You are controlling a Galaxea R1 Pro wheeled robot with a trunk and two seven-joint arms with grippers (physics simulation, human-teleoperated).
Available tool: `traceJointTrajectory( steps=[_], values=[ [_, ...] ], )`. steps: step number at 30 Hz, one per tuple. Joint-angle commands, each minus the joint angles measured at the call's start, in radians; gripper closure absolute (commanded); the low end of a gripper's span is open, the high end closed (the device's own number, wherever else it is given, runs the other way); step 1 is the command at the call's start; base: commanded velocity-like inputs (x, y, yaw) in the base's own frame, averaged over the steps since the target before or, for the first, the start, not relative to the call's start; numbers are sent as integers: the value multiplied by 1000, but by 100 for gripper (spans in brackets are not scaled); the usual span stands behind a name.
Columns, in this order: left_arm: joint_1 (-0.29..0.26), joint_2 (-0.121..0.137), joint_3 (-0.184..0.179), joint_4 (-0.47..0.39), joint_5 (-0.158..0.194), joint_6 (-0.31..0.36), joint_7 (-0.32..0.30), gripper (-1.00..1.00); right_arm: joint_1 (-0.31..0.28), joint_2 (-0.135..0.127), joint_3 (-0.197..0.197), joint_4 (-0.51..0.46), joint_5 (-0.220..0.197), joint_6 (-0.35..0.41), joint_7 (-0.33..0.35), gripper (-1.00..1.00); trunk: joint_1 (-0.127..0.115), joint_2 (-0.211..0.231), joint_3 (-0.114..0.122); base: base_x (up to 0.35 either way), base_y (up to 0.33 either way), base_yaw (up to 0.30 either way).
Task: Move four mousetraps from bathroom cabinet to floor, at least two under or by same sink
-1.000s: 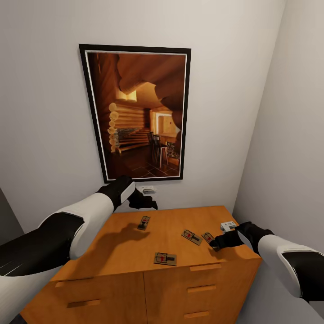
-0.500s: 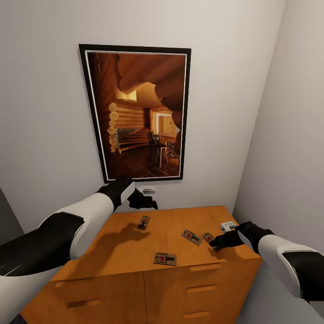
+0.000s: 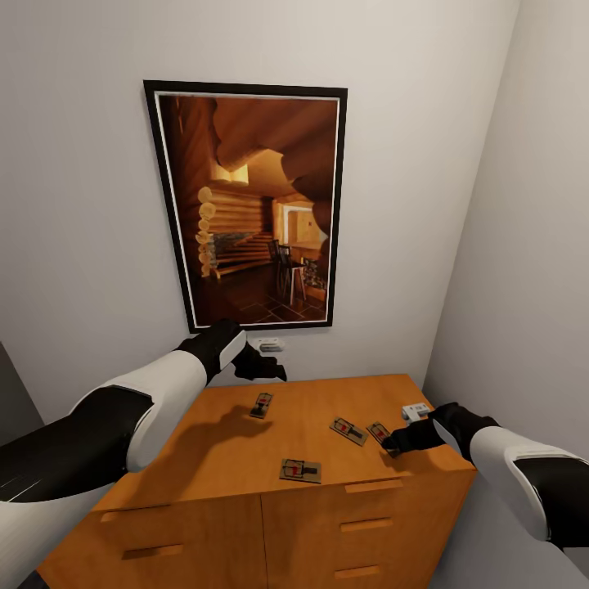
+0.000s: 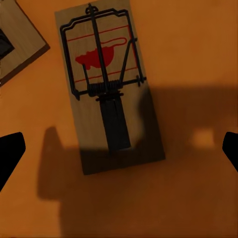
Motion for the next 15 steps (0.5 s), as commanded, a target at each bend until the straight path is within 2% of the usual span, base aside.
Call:
traceJointTrajectory(
  steps=[1,9,15],
  values=[
    [0,0,-9,0,8,3,-1,-100,-1,0,7,1,1,4,6,-100,0,-1,-1,0,0,0],
    [0,0,-8,1,8,4,1,-100,-1,1,4,-10,1,90,8,-100,0,-1,-1,0,0,0],
    [0,1,-8,2,8,3,2,-100,-1,2,3,-12,1,104,8,-100,0,-1,-1,0,0,0]
  ],
)
